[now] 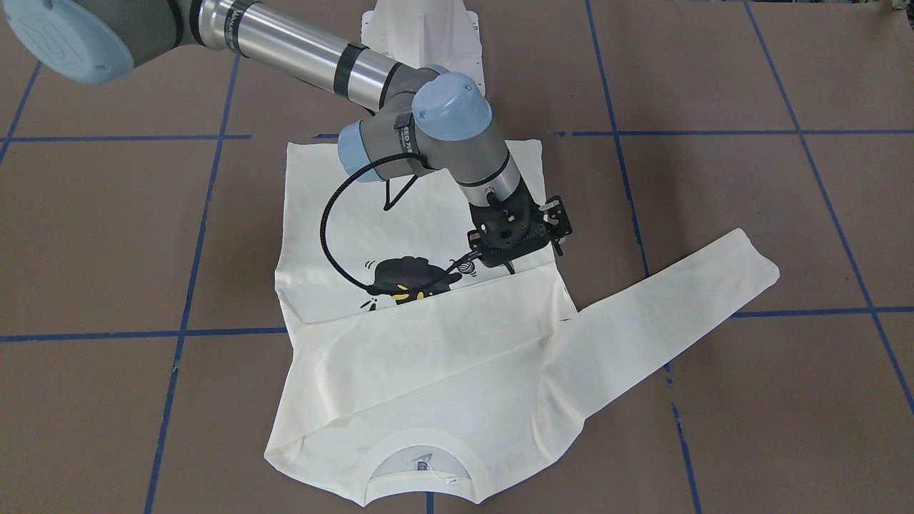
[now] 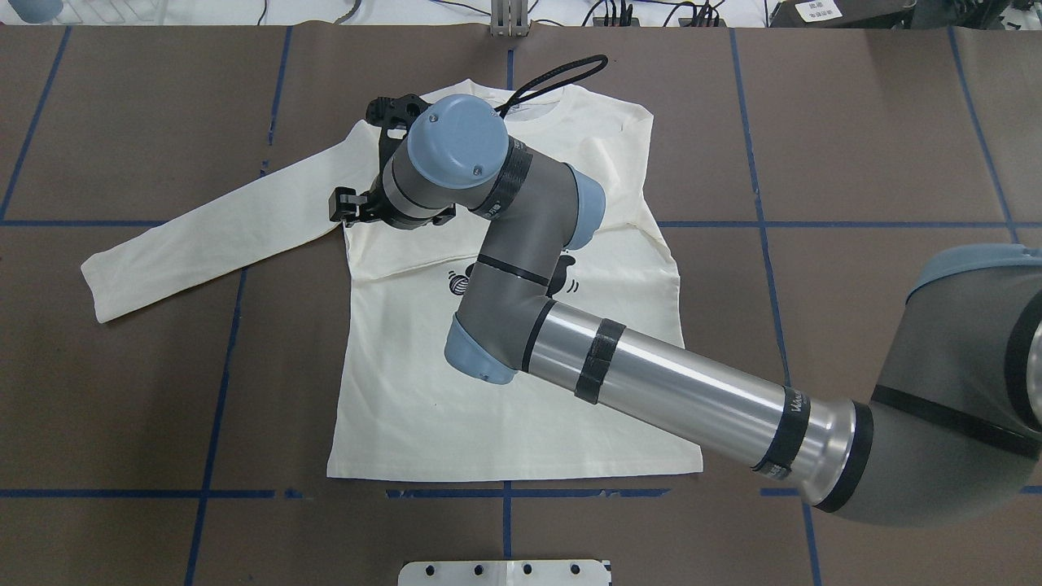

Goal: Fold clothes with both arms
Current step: 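Carry the sleeve across the shirt body toward the left arm's side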

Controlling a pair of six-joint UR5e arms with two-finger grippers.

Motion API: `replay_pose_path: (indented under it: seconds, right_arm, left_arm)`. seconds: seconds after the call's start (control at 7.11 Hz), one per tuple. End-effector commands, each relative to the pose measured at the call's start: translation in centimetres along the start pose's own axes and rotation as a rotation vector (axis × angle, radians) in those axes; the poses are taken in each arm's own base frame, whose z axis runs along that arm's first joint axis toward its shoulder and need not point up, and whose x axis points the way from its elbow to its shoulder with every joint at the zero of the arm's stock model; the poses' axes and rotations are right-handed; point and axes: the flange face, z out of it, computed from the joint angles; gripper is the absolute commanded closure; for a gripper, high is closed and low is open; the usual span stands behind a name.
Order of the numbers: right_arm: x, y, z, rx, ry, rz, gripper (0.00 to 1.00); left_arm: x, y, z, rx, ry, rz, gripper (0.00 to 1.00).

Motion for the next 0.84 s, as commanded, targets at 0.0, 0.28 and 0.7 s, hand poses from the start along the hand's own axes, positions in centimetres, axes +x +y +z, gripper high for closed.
replay_pose_path:
  seconds: [0.0,0.28,0.7]
  right_arm:
    - [0.3,-0.7,-1.0,-0.057,0.192,0.054,0.00]
    - [6.7,-3.6,-4.8,-0.118,0.414,0.030,0.00]
    - [25.6,-7.8,-15.0,-0.232,0.538,-0.100,0.00]
  left_arm:
    - [4.4,-1.9,2.3,0.050,0.030,-0.131,0.00]
    - [11.3,-2.8,6.0,0.087,0.109,-0.292,0.00]
    - [21.1,0.0,7.2,0.098,0.091,-0.517,0.00]
